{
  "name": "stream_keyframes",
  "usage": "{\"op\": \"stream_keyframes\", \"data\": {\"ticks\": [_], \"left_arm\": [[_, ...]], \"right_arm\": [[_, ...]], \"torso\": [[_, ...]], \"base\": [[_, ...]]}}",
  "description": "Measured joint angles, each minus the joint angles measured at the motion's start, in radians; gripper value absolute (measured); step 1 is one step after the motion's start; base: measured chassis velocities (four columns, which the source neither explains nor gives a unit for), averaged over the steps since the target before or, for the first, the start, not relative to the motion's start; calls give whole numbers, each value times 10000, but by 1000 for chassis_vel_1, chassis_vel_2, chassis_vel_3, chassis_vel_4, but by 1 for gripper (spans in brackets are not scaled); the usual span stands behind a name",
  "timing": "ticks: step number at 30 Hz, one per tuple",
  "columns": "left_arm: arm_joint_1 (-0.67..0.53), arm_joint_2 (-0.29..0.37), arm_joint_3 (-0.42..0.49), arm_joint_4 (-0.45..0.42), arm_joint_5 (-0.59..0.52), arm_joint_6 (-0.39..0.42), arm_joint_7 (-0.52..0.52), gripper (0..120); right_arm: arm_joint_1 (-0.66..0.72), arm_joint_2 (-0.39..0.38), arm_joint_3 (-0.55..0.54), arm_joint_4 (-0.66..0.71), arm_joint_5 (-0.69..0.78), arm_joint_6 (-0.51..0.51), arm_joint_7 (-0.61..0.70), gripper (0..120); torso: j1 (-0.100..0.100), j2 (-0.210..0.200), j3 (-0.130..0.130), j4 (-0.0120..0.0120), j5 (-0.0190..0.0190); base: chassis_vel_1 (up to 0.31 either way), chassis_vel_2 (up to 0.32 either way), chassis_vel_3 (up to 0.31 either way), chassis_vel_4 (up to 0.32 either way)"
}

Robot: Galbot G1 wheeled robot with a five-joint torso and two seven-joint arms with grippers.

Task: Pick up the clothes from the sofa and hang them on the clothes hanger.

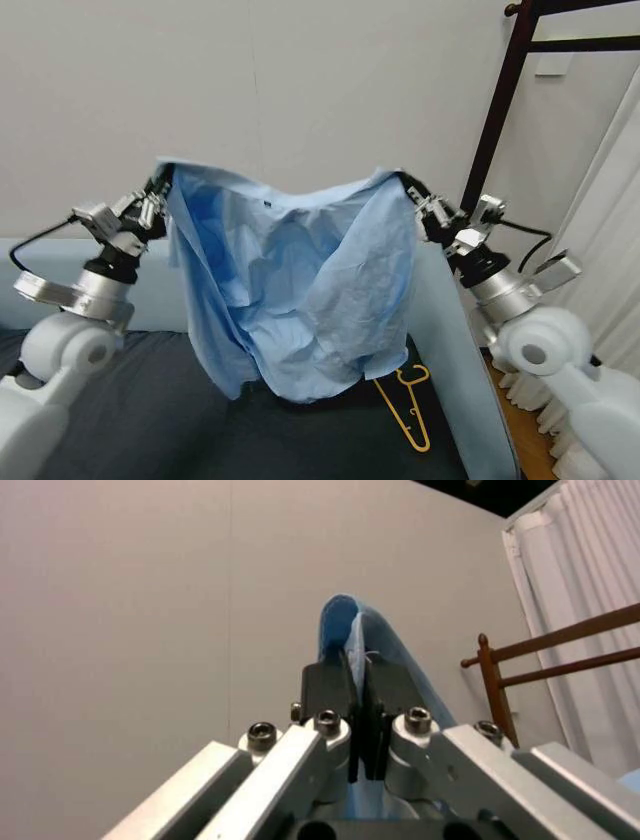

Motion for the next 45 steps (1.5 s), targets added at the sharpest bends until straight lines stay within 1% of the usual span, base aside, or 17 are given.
{"op": "stream_keyframes", "data": {"ticks": [2,6,7,12,17,19,22,24,27,29,31,32,34,35,36,40,45], "left_arm": [[61,66,-37,-14,-3,7,88,0],[1024,-245,246,159,894,98,605,0],[1024,-245,246,159,894,98,605,0],[2007,-939,644,523,2146,1029,1115,0],[2311,-1221,703,703,2591,1304,1401,0],[2357,-1247,702,703,2615,1313,1427,0],[2567,-1284,688,698,2796,1302,1570,0],[2700,-1320,733,698,2934,1149,1606,0],[2741,-1414,757,622,2962,1035,1662,0],[2742,-1492,757,527,2965,981,1694,0],[2742,-1527,758,476,2967,942,1705,0],[2742,-1551,757,429,2968,903,1708,0],[2646,-1623,773,310,2927,726,1627,0],[2578,-1657,791,254,2855,623,1525,0],[2578,-1657,791,254,2855,623,1525,0],[2098,-1725,805,-125,2166,443,1121,0],[1322,-1563,652,-382,1552,431,1057,0]], "right_arm": [[-303,-46,145,207,5,-25,51,0],[-2938,458,479,371,-1992,-107,399,0],[-2938,458,479,371,-1992,-107,399,0],[-4967,2166,193,-531,-5710,-687,2069,0],[-5995,3050,168,-580,-7528,-1907,2977,0],[-6191,3102,202,-507,-8117,-2223,2940,0],[-6663,2951,368,-224,-10695,-3005,2287,0],[-6797,2643,628,-179,-12900,-2736,1373,0],[-6847,2461,936,-15,-14094,-2631,732,0],[-7007,2256,1160,527,-14589,-3334,575,0],[-7122,2131,1174,965,-14595,-4151,769,0],[-7181,2009,1111,1386,-14389,-5092,1158,0],[-7086,1801,934,2195,-12670,-6767,2208,0],[-6983,1766,911,2374,-11945,-7021,2509,0],[-6983,1766,911,2374,-11945,-7021,2509,0],[-6198,1614,1162,3144,-8147,-7138,3700,0],[-5306,1216,2159,3460,-5769,-6141,3122,0]], "torso": [[0,0,0,0,0],[-1,-1,0,-3,3],[-1,-1,0,-3,3],[0,-1,2,-2,2],[-1,0,1,-2,0],[0,-1,1,-3,2],[-1,0,1,-3,2],[-1,0,0,-2,-1],[-1,-1,1,1,1],[0,0,1,0,2],[0,-1,1,-3,1],[-1,0,1,-4,0],[-1,0,0,-4,-1],[-1,0,0,-4,0],[-1,0,0,-4,0],[-1,-1,2,0,1],[-1,-1,2,-2,1]], "base": [[0,0,0,0],[0,0,0,0],[0,0,0,0],[0,0,0,0],[0,0,0,0],[0,0,0,0],[0,0,0,0],[0,0,0,0],[0,0,0,0],[0,0,0,0],[0,0,0,0],[0,0,0,0],[0,0,0,0],[0,0,0,0],[0,0,0,0],[0,0,0,0],[0,0,0,0]]}}
